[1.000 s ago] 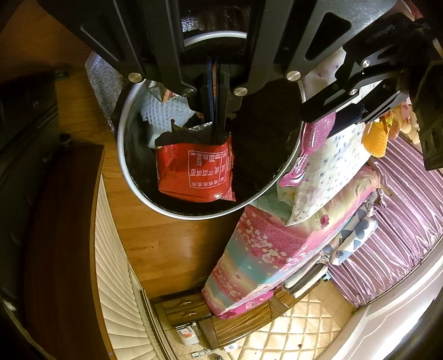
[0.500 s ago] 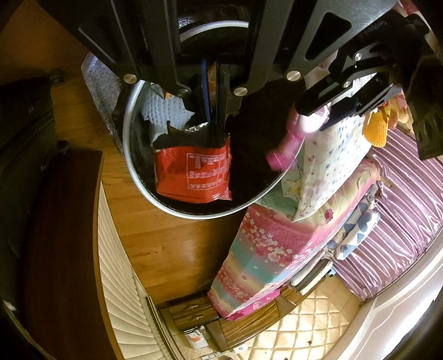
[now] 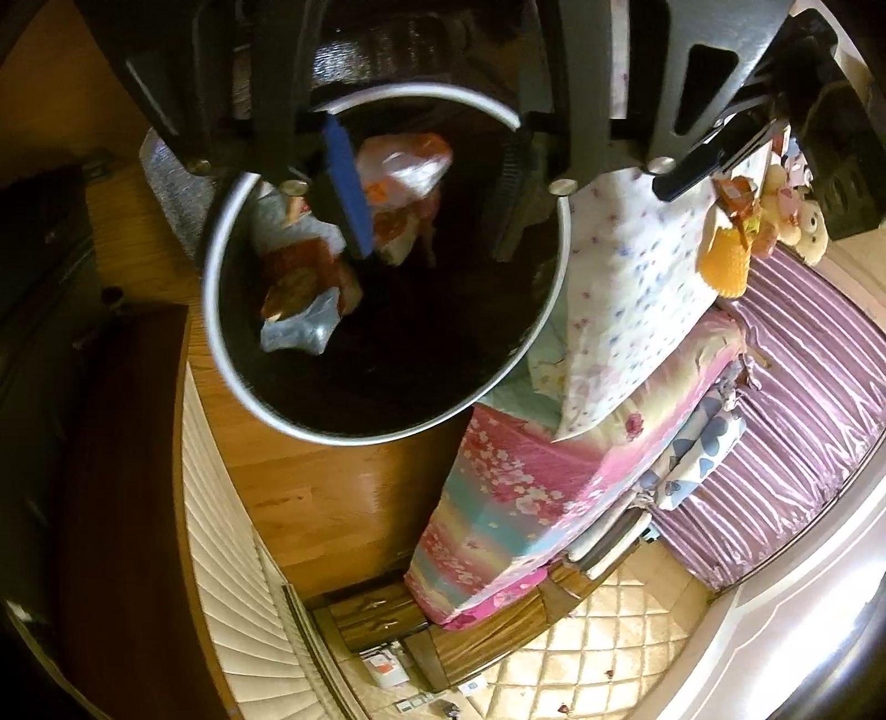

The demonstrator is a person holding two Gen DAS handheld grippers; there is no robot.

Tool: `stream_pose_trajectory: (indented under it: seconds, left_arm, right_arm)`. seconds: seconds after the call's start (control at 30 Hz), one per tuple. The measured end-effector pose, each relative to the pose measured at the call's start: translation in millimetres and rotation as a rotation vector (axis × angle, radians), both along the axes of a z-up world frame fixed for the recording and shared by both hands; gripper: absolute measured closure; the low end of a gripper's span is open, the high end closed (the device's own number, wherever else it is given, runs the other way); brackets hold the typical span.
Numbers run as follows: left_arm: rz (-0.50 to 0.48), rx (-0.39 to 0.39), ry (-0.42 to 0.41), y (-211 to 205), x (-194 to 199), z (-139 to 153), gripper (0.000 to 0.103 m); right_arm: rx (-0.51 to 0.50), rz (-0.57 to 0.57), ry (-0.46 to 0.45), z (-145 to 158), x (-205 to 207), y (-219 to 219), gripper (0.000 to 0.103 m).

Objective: Collect trash
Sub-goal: 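Open left gripper dropping the hairbrush while right gripper drops the red bag into bin, then move both grippers back to the bed toward the yellow and orange snack bags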

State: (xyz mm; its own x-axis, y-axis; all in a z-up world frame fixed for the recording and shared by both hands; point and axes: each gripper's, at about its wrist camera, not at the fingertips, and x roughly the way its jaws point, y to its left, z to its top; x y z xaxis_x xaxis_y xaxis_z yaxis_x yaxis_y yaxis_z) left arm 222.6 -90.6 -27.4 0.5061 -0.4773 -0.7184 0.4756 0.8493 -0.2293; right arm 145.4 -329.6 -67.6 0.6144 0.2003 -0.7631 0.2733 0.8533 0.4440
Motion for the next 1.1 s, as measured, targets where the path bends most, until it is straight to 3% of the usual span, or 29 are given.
stream_pose_trajectory:
  seconds: [0.1, 0.43, 1.1]
  left_arm:
    - [0.049, -0.017, 0.01, 27.1, -10.5, 0.9, 0.043]
    - [0.195, -0.019, -0.002, 104.4, -45.6, 11.5, 0.042]
    - [0.465, -0.034, 0.021, 244.5, -49.5, 14.9, 0.042]
  right_arm:
    - [-0.016, 0.028, -0.017, 4.7, -1.6, 20.7, 0.032]
    - [-0.041, 0.159, -0.06, 18.6, 0.9, 94.7, 0.023]
    - [0.008, 0.378, -0.058, 8.7, 17.6, 219.9, 0.023]
